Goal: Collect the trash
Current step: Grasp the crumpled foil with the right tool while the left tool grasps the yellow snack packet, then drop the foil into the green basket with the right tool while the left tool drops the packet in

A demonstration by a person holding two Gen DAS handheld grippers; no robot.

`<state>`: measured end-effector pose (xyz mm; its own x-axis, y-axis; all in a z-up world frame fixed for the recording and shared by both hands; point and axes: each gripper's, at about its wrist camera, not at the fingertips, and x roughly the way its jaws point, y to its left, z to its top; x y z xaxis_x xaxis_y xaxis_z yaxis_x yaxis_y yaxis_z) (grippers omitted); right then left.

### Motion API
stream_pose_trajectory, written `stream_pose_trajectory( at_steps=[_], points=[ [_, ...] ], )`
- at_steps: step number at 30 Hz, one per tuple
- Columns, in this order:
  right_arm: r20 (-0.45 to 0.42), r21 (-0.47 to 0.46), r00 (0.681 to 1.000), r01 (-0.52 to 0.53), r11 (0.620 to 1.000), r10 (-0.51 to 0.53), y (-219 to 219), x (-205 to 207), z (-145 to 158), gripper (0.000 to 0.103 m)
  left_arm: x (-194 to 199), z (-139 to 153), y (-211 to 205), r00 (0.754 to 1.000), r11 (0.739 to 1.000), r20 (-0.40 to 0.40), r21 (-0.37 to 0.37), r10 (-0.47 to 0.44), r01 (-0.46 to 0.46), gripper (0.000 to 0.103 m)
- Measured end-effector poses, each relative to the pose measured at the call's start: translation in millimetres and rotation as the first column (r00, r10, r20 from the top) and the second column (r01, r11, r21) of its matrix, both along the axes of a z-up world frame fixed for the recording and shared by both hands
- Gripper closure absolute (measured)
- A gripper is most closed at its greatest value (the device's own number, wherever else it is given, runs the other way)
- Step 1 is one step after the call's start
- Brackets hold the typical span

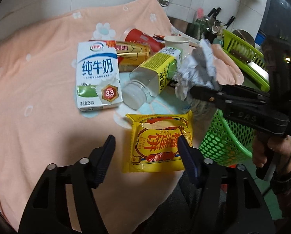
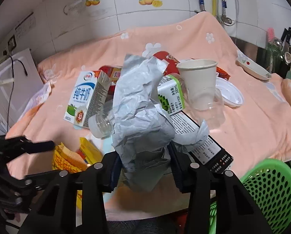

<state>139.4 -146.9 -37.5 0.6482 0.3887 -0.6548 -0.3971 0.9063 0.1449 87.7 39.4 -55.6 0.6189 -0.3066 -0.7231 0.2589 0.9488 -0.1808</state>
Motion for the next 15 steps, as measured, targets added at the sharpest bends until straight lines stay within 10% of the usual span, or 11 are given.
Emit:
stream_pose_trajectory(
  at_steps=[15],
  points=[
    [0.072,0.010,0.984,0.162,0.987,-0.162,-63,-50,23,0.062,-1,-4,-5,0.998,0.995,-0.014,-0.083,-0.054,0.052,0.087]
  ],
)
